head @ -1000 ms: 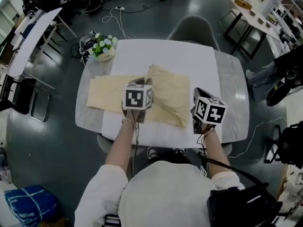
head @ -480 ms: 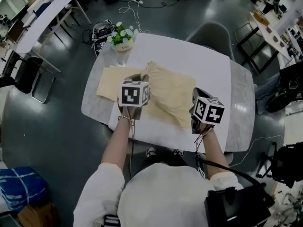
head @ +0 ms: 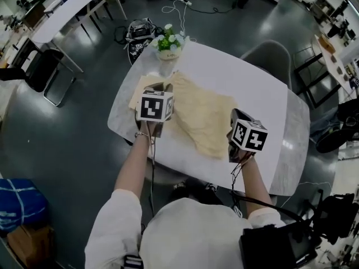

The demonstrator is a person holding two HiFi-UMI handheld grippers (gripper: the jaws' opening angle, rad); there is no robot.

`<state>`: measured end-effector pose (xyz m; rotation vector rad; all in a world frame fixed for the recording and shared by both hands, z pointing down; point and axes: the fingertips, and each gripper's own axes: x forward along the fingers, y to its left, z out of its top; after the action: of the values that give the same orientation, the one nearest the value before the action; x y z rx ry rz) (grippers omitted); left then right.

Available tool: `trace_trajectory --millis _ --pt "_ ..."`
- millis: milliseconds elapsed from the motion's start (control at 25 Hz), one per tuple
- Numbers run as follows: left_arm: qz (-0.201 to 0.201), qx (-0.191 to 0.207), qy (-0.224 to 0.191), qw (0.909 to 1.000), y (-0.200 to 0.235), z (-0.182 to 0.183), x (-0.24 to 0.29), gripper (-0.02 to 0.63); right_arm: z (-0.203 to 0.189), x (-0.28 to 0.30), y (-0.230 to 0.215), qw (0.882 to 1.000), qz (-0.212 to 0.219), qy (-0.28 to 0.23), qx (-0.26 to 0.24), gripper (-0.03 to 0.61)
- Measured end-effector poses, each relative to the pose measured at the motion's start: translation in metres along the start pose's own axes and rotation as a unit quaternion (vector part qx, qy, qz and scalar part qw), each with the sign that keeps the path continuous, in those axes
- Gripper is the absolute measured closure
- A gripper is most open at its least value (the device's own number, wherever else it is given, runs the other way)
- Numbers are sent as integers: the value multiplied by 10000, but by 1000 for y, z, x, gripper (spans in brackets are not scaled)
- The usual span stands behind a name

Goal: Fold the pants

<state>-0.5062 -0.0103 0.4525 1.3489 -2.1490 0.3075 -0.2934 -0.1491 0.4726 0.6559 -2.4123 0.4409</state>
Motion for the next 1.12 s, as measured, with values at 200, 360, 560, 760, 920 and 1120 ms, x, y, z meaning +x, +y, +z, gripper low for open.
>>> trace_trajectory --millis 200,360,560,760,920,1120 --pt "214 -117 -51 9997 39 4 -8 569 3 14 21 9999 123 23 64 586" --pt "322 -178 -108 9993 64 8 -15 569 0 22 30 9998 149 95 103 586" --pt "504 -282 -119 9983 98 7 -21 569 0 31 39 9997 183 145 97 586" --pt "666 -359 204 9969 128 -38 8 568 -12 36 36 9995 148 246 101 586" --pt "816 -659 438 9935 163 -86 37 457 -36 37 25 9988 61 475 69 586" --pt "999 -826 364 9909 185 -99 32 422 -59 41 1 9973 -146 699 146 586"
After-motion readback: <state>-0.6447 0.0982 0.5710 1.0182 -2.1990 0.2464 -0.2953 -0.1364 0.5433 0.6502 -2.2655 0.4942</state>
